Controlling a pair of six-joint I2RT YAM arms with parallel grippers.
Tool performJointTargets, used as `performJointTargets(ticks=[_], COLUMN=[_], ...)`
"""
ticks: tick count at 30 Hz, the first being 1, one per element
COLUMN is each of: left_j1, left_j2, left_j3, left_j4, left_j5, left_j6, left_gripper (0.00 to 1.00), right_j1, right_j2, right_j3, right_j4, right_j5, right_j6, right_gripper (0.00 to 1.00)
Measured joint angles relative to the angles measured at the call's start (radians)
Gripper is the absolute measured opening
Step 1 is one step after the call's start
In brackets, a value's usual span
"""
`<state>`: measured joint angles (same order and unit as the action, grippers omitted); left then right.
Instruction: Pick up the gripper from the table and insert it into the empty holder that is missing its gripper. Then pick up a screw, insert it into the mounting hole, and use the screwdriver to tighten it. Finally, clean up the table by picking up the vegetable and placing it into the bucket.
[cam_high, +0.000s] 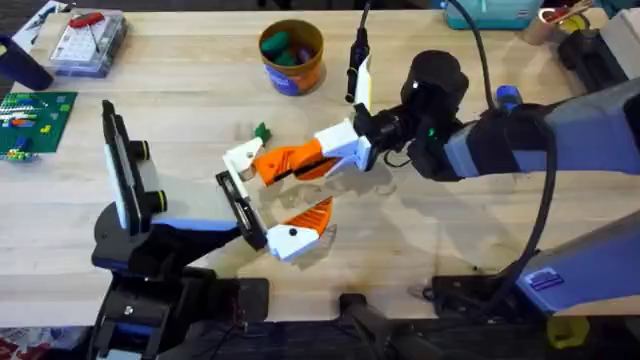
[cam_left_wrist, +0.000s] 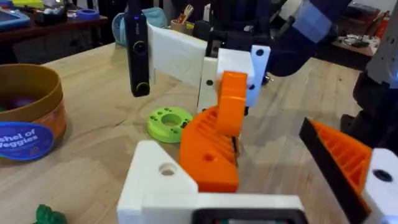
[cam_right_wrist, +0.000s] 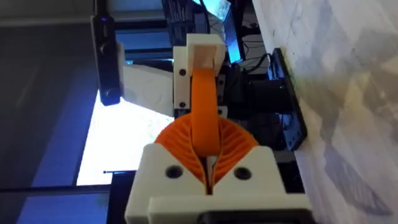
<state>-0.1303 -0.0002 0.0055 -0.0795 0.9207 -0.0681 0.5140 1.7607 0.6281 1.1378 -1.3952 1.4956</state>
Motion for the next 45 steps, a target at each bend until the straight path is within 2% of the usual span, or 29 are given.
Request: performJointTargets(ticks=[45], left_j1=[0.0], left_j2=[0.0], left_j3=[0.0], left_j4=[0.001], left_j5=[-0.024], left_j6=[-0.007], left_gripper=[0.99], right_j1=[0.035], right_j2=[0.0], right_j3=[0.001], right_j4=[0.003], right_j5=[0.123], right_j6=[0.057], right_gripper=[0.018])
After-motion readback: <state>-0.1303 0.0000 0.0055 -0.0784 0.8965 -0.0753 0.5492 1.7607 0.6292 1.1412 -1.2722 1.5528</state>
